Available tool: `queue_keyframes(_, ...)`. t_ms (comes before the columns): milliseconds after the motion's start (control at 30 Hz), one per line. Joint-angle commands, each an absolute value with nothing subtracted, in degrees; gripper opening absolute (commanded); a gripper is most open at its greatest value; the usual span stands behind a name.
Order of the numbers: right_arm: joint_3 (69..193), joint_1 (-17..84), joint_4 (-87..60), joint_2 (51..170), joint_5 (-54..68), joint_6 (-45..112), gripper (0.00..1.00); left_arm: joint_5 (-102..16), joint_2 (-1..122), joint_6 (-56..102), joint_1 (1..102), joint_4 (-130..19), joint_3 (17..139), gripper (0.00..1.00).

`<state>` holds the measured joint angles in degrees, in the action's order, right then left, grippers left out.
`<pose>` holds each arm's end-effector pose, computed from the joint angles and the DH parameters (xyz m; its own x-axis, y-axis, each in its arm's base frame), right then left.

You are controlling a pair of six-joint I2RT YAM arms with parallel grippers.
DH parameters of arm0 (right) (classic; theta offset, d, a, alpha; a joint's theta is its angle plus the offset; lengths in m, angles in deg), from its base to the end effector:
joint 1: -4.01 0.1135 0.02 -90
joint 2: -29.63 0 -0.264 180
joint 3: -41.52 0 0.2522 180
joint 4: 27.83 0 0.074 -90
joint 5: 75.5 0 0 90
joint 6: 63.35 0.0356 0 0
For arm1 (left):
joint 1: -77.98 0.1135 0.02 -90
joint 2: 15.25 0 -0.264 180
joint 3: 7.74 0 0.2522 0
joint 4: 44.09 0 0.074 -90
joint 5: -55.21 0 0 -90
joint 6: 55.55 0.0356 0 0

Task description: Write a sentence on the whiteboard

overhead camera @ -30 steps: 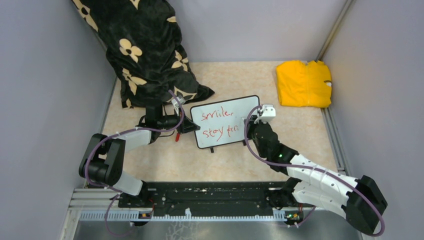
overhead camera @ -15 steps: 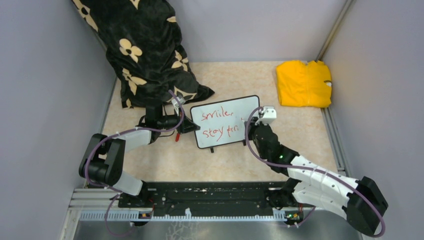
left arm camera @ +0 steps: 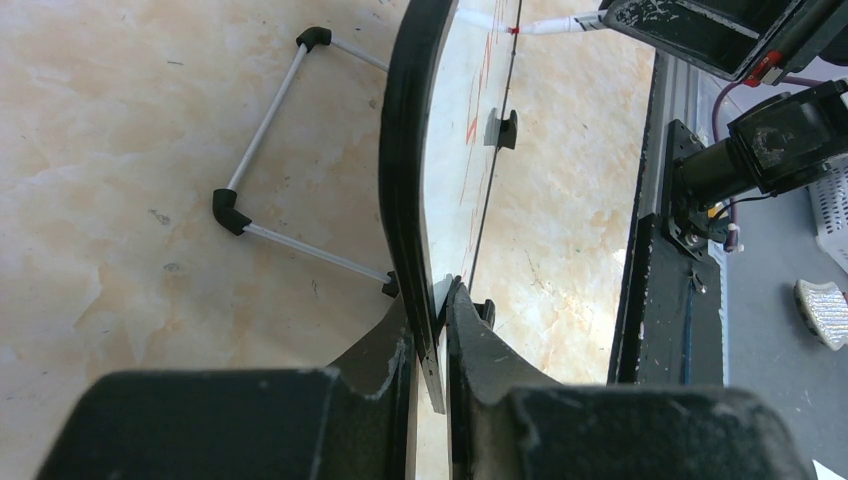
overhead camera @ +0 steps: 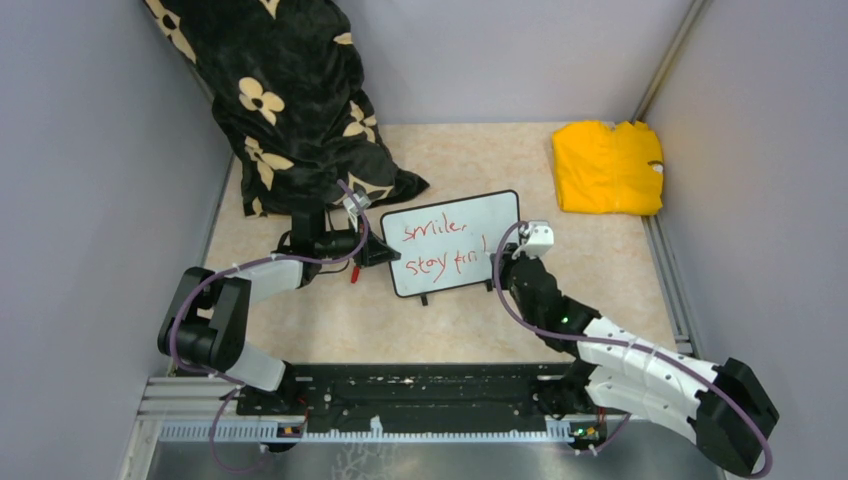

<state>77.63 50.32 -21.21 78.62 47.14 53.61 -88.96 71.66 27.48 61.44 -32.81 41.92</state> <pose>0.1456 0.1246 0.2218 -0.3224 0.2152 -0.9218 -0.1252 0.9556 0.2669 0.2715 -0.1107 0.1829 -0.5217 0.0808 -0.8493 0.8080 0.3662 -0.4615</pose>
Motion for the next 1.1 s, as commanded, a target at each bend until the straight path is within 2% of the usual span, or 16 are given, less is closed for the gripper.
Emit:
queue_keyframes(0, 76.78, 49.63, -21.16, 77.71, 46.16, 54.73, 0.0, -80.17, 75.01, 33.74, 60.31, -38.79, 40.89, 0.0)
queue_keyframes(567, 75.46, 49.62, -20.31, 76.36, 45.23, 55.81, 0.0, -80.2, 75.11, 33.74, 60.31, -38.85, 40.88, 0.0)
queue_keyframes(1067, 80.42, 49.59, -23.15, 79.16, 46.84, 53.22, 0.0, -80.05, 75.11, 33.74, 60.14, -38.82, 40.81, 0.0)
